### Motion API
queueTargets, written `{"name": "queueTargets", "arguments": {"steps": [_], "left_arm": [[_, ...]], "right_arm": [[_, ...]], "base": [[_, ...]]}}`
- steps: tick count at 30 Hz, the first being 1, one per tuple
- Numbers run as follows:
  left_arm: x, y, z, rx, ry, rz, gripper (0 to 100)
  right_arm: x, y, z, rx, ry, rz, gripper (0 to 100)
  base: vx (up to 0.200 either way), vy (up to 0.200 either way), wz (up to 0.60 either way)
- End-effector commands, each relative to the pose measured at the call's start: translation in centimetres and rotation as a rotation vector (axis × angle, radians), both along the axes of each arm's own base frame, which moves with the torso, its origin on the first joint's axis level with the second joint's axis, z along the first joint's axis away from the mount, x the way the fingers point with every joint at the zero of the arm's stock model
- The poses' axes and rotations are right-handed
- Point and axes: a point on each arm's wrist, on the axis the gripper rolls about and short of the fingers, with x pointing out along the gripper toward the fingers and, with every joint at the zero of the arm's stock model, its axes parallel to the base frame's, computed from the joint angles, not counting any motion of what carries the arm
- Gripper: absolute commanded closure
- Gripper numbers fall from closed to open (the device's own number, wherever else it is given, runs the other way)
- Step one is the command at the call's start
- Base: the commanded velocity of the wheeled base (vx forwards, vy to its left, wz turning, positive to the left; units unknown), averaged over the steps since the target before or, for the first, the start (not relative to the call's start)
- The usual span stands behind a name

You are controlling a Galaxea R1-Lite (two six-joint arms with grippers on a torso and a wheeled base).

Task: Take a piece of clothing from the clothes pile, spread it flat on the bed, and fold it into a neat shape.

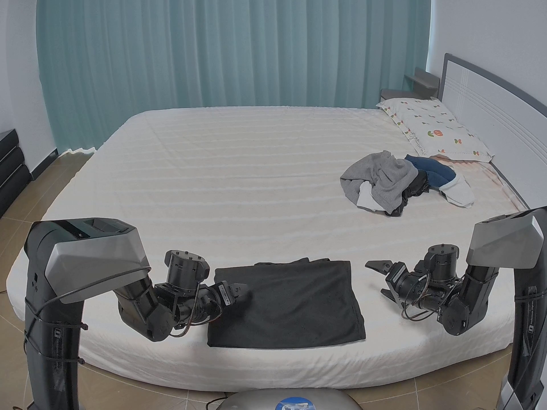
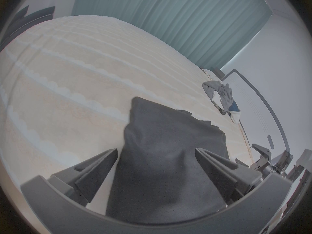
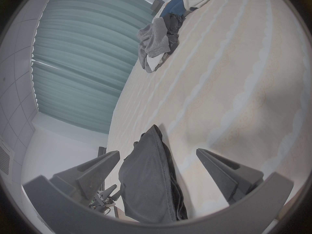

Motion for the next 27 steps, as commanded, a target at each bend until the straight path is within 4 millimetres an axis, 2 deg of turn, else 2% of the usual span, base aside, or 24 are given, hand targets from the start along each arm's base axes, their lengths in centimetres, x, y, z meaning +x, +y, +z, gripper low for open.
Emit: {"name": "queueTargets", "arguments": {"steps": [1,13,24,27], "left_arm": [[0.00,-0.13,-0.35,0.004,0.007,-0.004,100],[-0.93,0.12,-0.59,0.024,0.027,0.005,100],[-0.87,0.22,-0.49,0.020,0.029,0.015,100],[-0.88,0.29,-0.51,0.020,0.031,0.018,100]], "right_arm": [[0.01,0.02,-0.07,0.000,0.002,0.001,0],[-0.05,0.00,-0.09,-0.001,0.004,0.001,0],[-0.05,0.00,-0.09,-0.001,0.004,0.001,0],[-0.13,0.04,-0.13,-0.001,0.007,0.002,0]], "base": [[0.000,0.000,0.00],[0.000,0.000,0.00],[0.000,0.000,0.00],[0.000,0.200,0.00]]}}
